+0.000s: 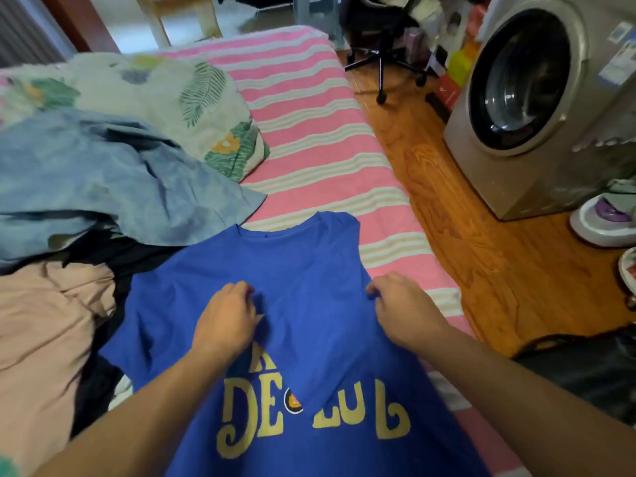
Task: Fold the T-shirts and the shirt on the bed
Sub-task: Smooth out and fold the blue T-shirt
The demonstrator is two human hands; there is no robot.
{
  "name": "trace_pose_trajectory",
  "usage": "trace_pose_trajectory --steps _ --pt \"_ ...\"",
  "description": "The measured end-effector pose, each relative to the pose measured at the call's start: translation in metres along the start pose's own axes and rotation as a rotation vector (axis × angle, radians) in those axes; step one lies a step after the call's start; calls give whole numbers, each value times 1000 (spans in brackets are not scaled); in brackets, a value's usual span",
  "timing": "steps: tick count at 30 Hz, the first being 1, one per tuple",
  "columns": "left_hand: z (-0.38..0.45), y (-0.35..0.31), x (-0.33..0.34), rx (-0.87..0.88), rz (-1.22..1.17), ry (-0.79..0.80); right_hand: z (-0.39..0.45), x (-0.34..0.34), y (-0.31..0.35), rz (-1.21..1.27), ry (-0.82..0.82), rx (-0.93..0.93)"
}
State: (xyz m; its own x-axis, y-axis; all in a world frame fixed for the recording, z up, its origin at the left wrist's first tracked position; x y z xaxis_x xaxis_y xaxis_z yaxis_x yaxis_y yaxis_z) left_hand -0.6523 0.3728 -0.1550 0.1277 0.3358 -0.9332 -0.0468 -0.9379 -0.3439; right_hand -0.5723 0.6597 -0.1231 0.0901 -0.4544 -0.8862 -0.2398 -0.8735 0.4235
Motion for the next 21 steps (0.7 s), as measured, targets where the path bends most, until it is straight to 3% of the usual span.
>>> trace_pose_trajectory --steps 9,13,17,21 --pt "106 -32 6 569 335 11 158 -1 71 -171 -74 -204" --pt "141 1 15 435 428 81 213 19 72 -255 24 -171" --pt "153 31 24 340 324 113 244 35 53 -221 109 -11" --pt "151 48 27 237 194 30 262 20 37 -70 -3 110"
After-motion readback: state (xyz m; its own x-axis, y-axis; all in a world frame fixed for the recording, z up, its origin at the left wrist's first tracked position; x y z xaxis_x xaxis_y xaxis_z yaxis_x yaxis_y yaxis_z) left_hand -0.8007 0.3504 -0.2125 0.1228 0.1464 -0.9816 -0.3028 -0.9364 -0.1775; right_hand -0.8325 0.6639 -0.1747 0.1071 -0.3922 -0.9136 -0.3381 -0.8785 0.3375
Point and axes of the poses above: each hand's wrist, its own z-axis towards the middle knuckle, its own x-axis out of the palm, y = z × x, the point moved 10 cm from there along z, towards the middle knuckle, and after that the axes turned 5 degrees about -y, right-handed, at the moved point
